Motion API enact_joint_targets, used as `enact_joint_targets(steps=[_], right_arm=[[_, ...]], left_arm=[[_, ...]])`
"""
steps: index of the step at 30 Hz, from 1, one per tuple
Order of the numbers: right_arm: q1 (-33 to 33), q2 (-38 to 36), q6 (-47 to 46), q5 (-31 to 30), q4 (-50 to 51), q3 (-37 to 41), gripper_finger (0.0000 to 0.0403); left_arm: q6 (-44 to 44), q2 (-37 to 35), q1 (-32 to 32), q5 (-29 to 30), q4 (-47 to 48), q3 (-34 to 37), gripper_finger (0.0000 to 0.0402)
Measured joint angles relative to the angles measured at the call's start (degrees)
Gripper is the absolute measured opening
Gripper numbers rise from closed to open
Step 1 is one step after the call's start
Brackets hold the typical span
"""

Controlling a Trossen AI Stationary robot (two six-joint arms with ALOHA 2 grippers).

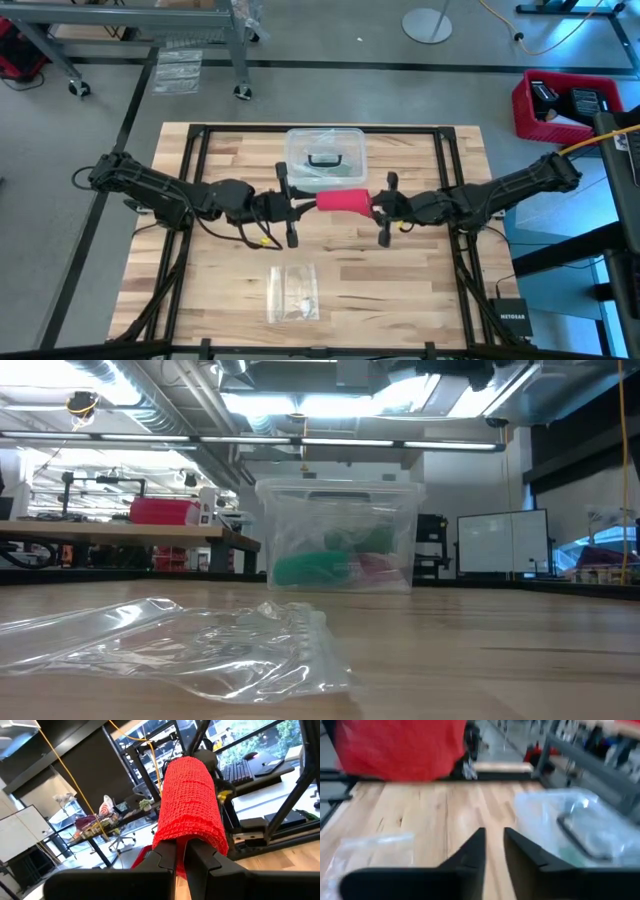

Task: Roll bandage
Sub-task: Roll the red bandage

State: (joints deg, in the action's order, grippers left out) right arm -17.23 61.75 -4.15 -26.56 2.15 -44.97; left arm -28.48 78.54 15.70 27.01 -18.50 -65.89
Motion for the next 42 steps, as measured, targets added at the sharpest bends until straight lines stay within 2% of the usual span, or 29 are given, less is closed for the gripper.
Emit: enact_joint_targets(steps=[6,10,14,19,29,33,36,40,42], right_arm=[[-0.07,-4.28,-5.89,7.44,10.46,0.0,0.0184],[-0.04,-9.21,-7.54,5.56,13.0,0.0,0.0237],[0.0,-13.5,-5.41,3.64,10.32,0.0,0.0265],[0.0,-14.46,-1.48,4.46,3.2,-0.02,0.0264],[0.0,-6.77,3.38,8.21,-7.11,-0.02,0.0224],[0.0,-6.58,3.81,8.19,-6.84,-0.01,0.0207],[0.0,-8.09,3.6,8.06,-2.67,-0.07,0.0201],[0.0,-10.65,-1.79,2.33,7.68,-2.98,0.0204],[0.0,-11.35,-3.37,1.64,9.39,-3.79,0.0211]], left_arm=[[-0.01,-0.02,0.02,0.01,0.06,0.0,0.0011],[-0.01,-0.02,0.0,0.04,0.29,0.0,0.001],[-0.01,-0.02,0.0,0.04,0.41,0.0,0.001],[-0.01,-0.02,0.0,0.04,0.37,0.0,0.0011],[0.17,-0.02,-0.55,0.08,0.3,0.0,0.0011],[0.17,-0.02,-0.55,0.08,0.51,0.0,0.0011],[0.19,-0.02,-0.55,0.08,1.23,0.0,0.001],[0.17,-0.02,-0.55,0.1,1.68,0.0,0.0011],[0.17,-0.02,-0.55,0.09,1.5,0.0,0.0011]])
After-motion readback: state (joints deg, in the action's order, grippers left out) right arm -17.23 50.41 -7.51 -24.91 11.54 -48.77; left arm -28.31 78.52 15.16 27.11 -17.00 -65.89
